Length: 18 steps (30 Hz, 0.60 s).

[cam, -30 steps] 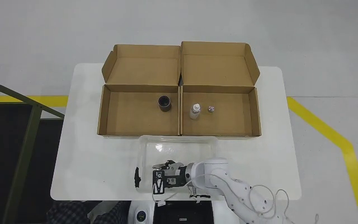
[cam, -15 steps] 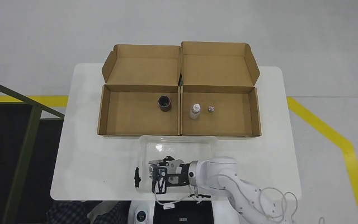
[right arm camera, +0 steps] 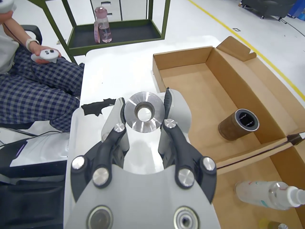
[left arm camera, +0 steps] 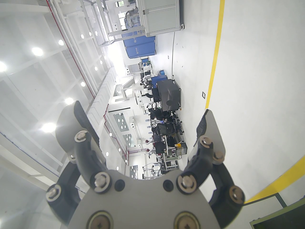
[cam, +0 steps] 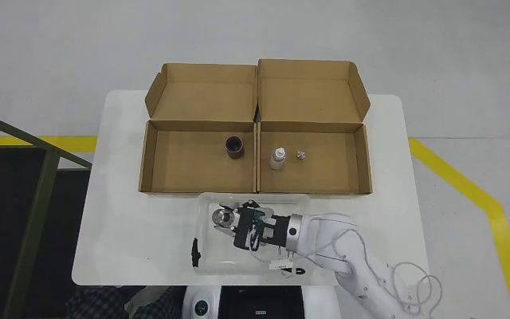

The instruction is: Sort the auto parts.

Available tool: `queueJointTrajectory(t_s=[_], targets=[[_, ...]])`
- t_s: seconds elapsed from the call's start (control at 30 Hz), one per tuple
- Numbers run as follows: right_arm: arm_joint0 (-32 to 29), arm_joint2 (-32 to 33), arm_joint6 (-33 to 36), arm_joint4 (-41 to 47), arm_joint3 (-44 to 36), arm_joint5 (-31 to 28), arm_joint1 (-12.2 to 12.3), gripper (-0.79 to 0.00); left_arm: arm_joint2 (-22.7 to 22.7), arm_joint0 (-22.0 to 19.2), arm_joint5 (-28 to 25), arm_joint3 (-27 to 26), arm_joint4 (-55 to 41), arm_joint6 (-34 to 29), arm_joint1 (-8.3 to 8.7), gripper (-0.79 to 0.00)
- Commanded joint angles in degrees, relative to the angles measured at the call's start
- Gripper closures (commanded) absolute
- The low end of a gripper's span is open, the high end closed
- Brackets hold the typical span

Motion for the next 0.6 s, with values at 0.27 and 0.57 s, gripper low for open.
queueJointTrajectory(t_s=[0.27, 0.57], targets=[[-0.40, 6.35, -5.38, 8.12, -0.19, -0.35, 0.70, 0.000, 0.00, 0.00, 0.00, 0.00, 0.00, 0.00, 0.00, -0.785], [-1.71, 11.95, -7.25, 15.05, 0.07, -1.13, 1.49, 0.000, 0.00, 0.00, 0.00, 0.00, 0.00, 0.00, 0.00, -0.785]])
